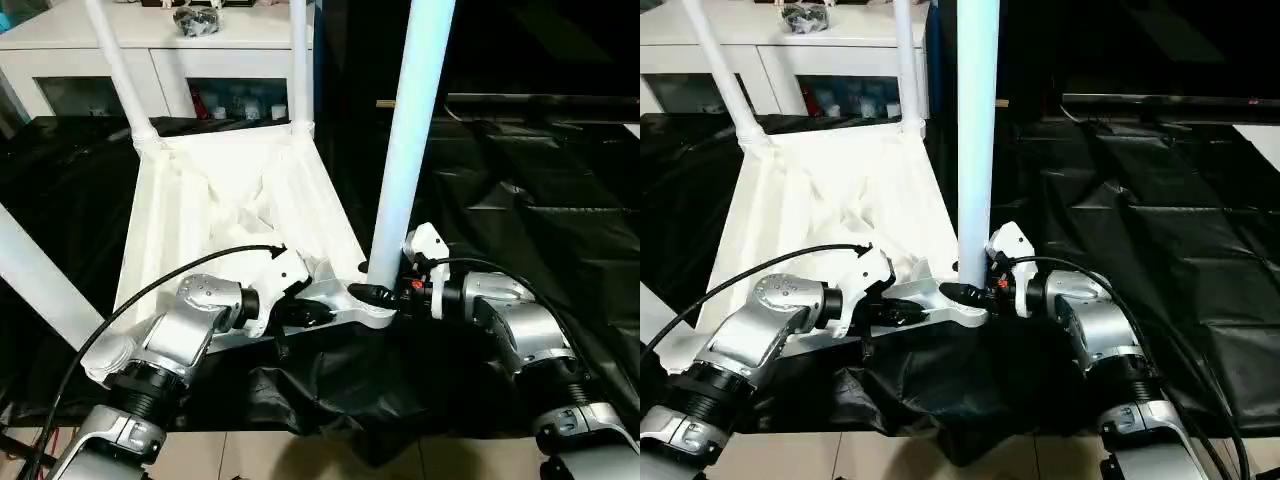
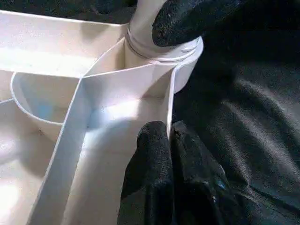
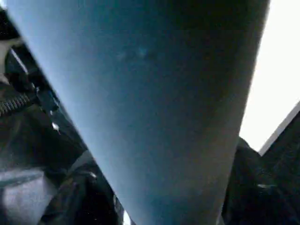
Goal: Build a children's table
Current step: Rotate leg to tighten
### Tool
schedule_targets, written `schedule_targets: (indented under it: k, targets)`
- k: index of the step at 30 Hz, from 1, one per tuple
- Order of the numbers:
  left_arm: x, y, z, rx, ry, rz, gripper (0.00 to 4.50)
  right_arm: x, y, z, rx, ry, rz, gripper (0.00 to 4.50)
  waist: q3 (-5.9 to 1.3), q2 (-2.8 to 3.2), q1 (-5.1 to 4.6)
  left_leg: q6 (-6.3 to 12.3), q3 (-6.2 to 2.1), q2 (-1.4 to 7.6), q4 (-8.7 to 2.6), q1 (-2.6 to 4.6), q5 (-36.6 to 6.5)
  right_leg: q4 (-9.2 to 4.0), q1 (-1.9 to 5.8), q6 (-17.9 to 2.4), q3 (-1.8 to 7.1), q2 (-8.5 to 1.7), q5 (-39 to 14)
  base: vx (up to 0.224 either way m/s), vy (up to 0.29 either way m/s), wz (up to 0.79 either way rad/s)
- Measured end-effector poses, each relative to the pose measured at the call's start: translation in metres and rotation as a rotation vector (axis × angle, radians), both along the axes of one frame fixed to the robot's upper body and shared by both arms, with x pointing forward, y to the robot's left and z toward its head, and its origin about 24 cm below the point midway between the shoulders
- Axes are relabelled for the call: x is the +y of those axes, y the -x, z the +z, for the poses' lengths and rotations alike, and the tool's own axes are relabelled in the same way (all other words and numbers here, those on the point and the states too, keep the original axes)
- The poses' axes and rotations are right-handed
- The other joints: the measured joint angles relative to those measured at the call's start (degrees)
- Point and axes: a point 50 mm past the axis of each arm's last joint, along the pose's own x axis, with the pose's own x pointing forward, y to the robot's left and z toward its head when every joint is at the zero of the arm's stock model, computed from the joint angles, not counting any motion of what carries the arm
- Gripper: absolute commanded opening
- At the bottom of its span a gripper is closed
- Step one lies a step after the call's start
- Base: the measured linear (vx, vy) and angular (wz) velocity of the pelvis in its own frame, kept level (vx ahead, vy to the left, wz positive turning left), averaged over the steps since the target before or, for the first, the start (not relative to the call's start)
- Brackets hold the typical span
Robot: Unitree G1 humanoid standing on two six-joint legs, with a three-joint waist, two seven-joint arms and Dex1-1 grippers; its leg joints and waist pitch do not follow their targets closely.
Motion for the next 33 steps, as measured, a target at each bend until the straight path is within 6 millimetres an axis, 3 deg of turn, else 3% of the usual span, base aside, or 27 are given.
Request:
schedule_targets:
  k: [6,11,18,20,22,23,25,30,33]
  targets:
    - [-0.008,0.000,0.000,-0.013,0.021,0.002,0.00,-0.008,0.003,0.003,-0.049,0.022,-0.008,2.99,0.00,0.04,0.24,0.00,0.05,0.00,0.00,-0.07,0.0,-0.01,-0.10,-0.3,-0.01,0.00,0.2,0.000,0.000,0.00]
    - [-0.016,0.005,0.001,-0.027,0.041,-0.025,0.00,-0.038,0.017,0.016,-0.111,0.081,0.008,2.99,0.13,0.52,1.17,0.31,0.10,0.00,0.02,-0.30,-0.1,-0.20,-0.13,-0.1,-0.02,-0.05,0.0,0.000,0.000,0.00]
    - [-0.015,0.007,0.000,-0.050,0.049,-0.005,0.00,-0.066,0.024,0.027,-0.128,0.097,-0.061,2.99,0.16,0.45,0.67,0.46,0.15,0.01,0.06,-0.26,-0.1,-0.21,-0.11,-0.1,-0.02,-0.07,0.0,0.000,0.000,0.00]
    - [-0.013,0.008,0.000,-0.055,0.048,0.003,0.00,-0.071,0.027,0.029,-0.109,0.085,-0.078,3.36,0.22,0.34,0.41,0.35,0.16,0.01,0.07,-0.24,-0.1,-0.15,-0.10,-0.1,-0.01,-0.07,0.0,0.000,0.000,0.00]
    - [-0.013,0.010,0.000,-0.079,0.048,0.010,0.00,-0.073,0.038,0.028,-0.064,0.091,-0.033,3.39,0.23,0.25,0.49,0.36,0.14,0.01,0.05,-0.25,-0.1,-0.14,-0.10,0.0,-0.01,-0.07,0.0,0.000,0.000,0.00]
    - [-0.013,0.011,0.000,-0.087,0.047,0.012,0.00,-0.073,0.041,0.028,-0.045,0.097,-0.012,3.72,0.24,0.23,0.47,0.38,0.14,0.01,0.05,-0.26,-0.1,-0.14,-0.11,0.0,-0.02,-0.07,-0.1,0.000,0.000,0.00]
    - [-0.013,0.013,0.000,-0.092,0.054,0.026,0.44,-0.071,0.048,0.027,-0.027,0.106,0.039,3.75,0.28,0.18,0.37,0.51,0.15,0.01,0.05,-0.28,0.0,-0.14,-0.12,0.0,0.00,-0.07,-0.1,0.000,0.000,0.00]
    - [-0.015,0.020,0.017,-0.132,0.169,0.063,0.78,-0.059,0.051,0.026,-0.014,0.108,0.091,3.75,0.59,-0.91,0.41,0.41,0.13,0.05,0.07,-0.27,-0.1,0.00,-0.12,0.1,-0.03,-0.06,-0.1,0.000,0.000,0.00]
    - [-0.001,0.027,0.026,-0.159,0.209,0.167,1.04,-0.046,0.050,0.023,0.007,0.076,0.109,3.75,0.67,-1.36,-0.17,0.27,0.12,0.08,0.06,-0.25,-0.2,0.08,-0.11,0.1,-0.01,-0.06,-0.1,0.000,0.000,0.00]
